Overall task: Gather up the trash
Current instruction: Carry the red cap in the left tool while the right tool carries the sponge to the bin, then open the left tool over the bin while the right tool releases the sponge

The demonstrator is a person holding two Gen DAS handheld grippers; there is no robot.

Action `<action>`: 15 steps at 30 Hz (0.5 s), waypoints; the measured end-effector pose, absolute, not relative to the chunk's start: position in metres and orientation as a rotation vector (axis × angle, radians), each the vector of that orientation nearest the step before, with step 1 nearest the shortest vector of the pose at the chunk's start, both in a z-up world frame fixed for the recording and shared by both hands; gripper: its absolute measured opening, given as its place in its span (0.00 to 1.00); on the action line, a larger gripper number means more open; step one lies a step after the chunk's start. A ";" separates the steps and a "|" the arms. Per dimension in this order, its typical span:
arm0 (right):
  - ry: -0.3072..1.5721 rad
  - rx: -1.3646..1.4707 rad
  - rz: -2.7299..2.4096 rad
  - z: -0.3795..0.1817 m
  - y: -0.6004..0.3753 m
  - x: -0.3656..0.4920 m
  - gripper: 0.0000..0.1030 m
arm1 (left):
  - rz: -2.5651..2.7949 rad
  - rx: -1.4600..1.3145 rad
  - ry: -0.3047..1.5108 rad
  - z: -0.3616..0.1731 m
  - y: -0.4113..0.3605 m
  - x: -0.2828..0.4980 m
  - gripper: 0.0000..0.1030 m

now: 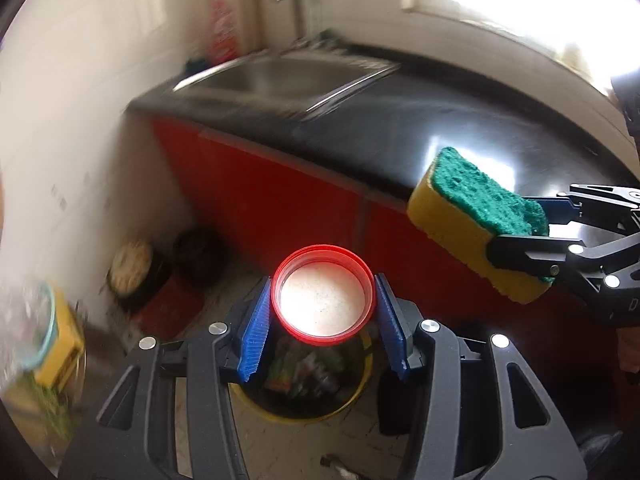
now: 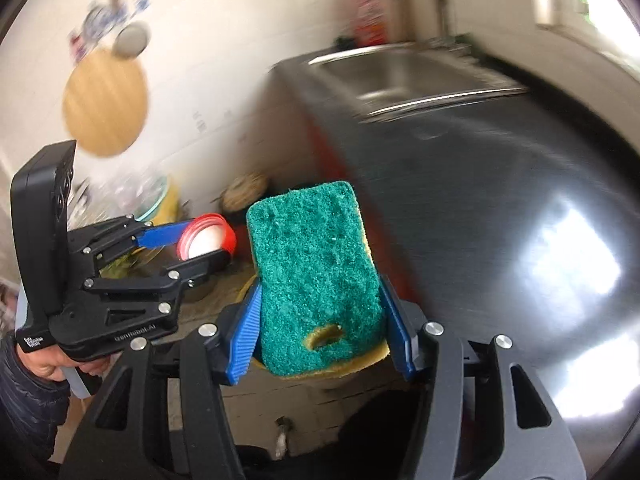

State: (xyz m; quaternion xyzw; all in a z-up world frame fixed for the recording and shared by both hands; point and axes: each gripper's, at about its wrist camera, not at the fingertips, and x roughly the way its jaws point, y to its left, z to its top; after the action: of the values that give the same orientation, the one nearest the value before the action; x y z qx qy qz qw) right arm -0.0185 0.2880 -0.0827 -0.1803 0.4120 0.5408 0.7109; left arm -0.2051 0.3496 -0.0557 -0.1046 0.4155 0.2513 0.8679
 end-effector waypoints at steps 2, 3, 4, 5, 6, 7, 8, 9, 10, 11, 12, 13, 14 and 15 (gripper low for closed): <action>0.948 -0.433 1.221 -0.104 0.310 -0.032 0.53 | 0.552 -0.244 0.881 -0.069 0.359 -0.218 0.47; 0.962 -0.445 1.225 -0.112 0.317 -0.037 0.53 | 0.556 -0.262 0.884 -0.076 0.365 -0.225 0.47; 0.981 -0.455 1.225 -0.121 0.326 -0.040 0.53 | 0.552 -0.289 0.891 -0.087 0.371 -0.231 0.47; 0.995 -0.462 1.225 -0.128 0.334 -0.043 0.53 | 0.553 -0.307 0.900 -0.097 0.376 -0.234 0.47; 1.010 -0.467 1.223 -0.136 0.339 -0.043 0.53 | 0.553 -0.314 0.905 -0.103 0.378 -0.234 0.47; 1.023 -0.470 1.217 -0.142 0.344 -0.045 0.53 | 0.548 -0.323 0.908 -0.112 0.382 -0.234 0.47; 1.041 -0.474 1.209 -0.150 0.350 -0.045 0.53 | 0.543 -0.334 0.904 -0.120 0.385 -0.235 0.47; 1.052 -0.475 1.203 -0.155 0.353 -0.045 0.54 | 0.536 -0.350 0.900 -0.127 0.388 -0.235 0.47; 1.063 -0.477 1.197 -0.161 0.358 -0.044 0.54 | 0.532 -0.370 0.909 -0.137 0.393 -0.233 0.47; 1.074 -0.481 1.189 -0.167 0.364 -0.043 0.54 | 0.531 -0.378 0.913 -0.144 0.396 -0.234 0.47; 1.083 -0.482 1.183 -0.171 0.367 -0.042 0.54 | 0.534 -0.388 0.917 -0.152 0.400 -0.232 0.47; 1.091 -0.482 1.178 -0.175 0.370 -0.041 0.54 | 0.534 -0.394 0.922 -0.157 0.402 -0.232 0.47; 1.102 -0.482 1.172 -0.180 0.373 -0.040 0.54 | 0.530 -0.405 0.927 -0.162 0.405 -0.231 0.47; 1.109 -0.483 1.169 -0.183 0.375 -0.039 0.54 | 0.529 -0.419 0.927 -0.167 0.408 -0.230 0.48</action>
State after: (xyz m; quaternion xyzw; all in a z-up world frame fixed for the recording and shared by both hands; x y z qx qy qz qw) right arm -0.0394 0.3748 -0.1834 -0.2141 0.4914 0.5180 0.6666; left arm -0.2303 0.4083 -0.1669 -0.1984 0.4386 0.2503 0.8400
